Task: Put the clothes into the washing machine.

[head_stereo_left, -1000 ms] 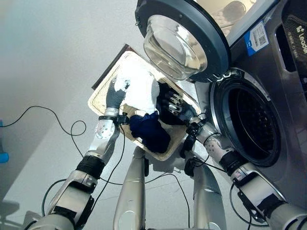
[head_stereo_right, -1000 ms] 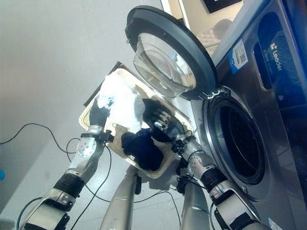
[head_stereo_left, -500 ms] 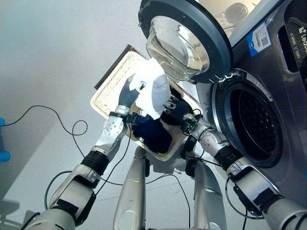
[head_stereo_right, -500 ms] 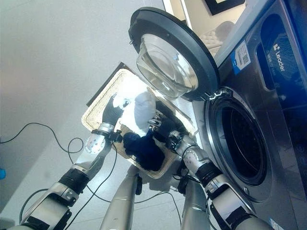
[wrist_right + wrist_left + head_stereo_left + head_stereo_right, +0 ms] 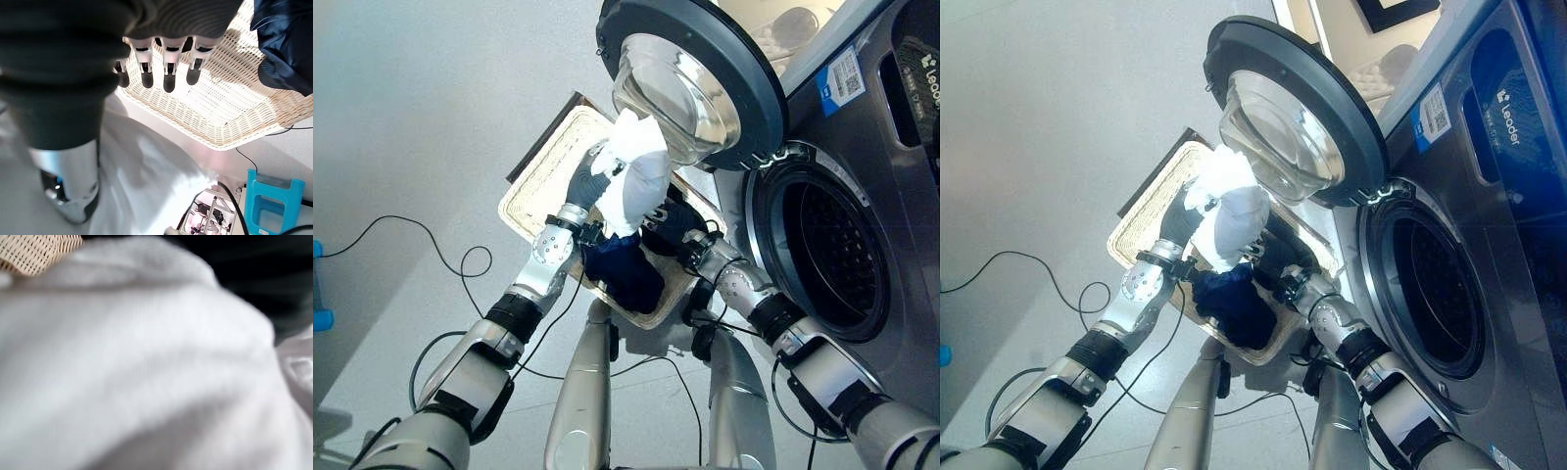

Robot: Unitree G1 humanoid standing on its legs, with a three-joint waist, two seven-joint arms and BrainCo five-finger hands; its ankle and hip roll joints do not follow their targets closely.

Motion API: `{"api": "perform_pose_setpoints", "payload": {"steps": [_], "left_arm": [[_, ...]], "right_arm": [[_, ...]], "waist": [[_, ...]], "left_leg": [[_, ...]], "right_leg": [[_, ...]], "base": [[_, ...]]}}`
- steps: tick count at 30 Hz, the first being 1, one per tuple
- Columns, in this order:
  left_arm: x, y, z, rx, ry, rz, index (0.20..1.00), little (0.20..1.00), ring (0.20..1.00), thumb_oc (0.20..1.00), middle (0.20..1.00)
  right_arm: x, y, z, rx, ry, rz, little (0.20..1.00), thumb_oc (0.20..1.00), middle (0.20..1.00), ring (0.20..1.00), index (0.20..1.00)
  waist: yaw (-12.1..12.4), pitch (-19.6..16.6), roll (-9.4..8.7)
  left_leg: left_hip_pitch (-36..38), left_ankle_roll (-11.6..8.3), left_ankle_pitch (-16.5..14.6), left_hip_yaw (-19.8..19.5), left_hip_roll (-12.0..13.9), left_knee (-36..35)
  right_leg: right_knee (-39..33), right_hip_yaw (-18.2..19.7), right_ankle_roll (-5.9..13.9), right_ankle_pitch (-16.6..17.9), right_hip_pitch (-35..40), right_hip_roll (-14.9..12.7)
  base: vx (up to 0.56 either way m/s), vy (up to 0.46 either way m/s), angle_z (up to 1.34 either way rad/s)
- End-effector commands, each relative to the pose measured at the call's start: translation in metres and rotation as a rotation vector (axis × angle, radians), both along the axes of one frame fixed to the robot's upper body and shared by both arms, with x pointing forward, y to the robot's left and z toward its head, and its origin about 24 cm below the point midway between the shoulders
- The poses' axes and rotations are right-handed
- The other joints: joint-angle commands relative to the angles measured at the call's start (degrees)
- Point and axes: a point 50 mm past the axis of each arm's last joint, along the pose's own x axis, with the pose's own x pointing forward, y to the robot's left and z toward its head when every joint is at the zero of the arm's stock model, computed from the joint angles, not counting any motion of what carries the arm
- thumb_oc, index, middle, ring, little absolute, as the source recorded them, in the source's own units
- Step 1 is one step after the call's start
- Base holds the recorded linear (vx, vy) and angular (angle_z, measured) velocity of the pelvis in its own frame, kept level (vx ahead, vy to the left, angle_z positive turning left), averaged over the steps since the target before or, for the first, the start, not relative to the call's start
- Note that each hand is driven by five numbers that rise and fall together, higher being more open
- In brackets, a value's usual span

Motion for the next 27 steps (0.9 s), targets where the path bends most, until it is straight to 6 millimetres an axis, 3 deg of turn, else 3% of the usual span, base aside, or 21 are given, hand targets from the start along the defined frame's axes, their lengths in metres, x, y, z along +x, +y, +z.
{"api": "perform_pose_setpoints", "payload": {"steps": [1,10,27], "left_arm": [[-0.014,-0.049,0.028,-0.03,-0.137,-0.236,0.2,0.2,0.2,0.2,0.2],[-0.013,-0.055,0.02,-0.006,-0.081,-0.249,0.2,0.2,0.2,0.2,0.2],[-0.01,-0.059,-0.007,0.065,0.032,-0.286,0.2,0.2,0.2,0.2,0.2]], "right_arm": [[0.005,0.021,0.034,0.122,-0.059,0.033,1.0,1.0,1.0,1.0,1.0],[0.005,0.018,0.047,0.219,-0.119,0.009,1.0,1.0,1.0,1.0,1.0],[-0.007,0.025,0.082,0.465,-0.253,0.15,1.0,1.0,1.0,1.0,1.0]], "waist": [[-0.66,-1.41,4.51],[-0.75,-1.41,4.68],[-1.19,-1.41,4.56]], "left_leg": [[-1.42,1.79,-2.4,1.18,-5.09,0.84],[-1.78,1.74,-2.42,1.23,-5.14,0.92],[-1.94,1.75,-2.4,1.87,-4.8,0.9]], "right_leg": [[-0.42,-1.82,5.67,1.34,0.27,0.47],[-0.34,-1.98,5.72,1.39,-0.11,0.43],[-0.14,-2.03,6.17,1.45,-0.54,0.42]], "base": [[0.0,0.0,0.0],[0.0,0.0,0.0],[0.0,0.0,0.0]]}}
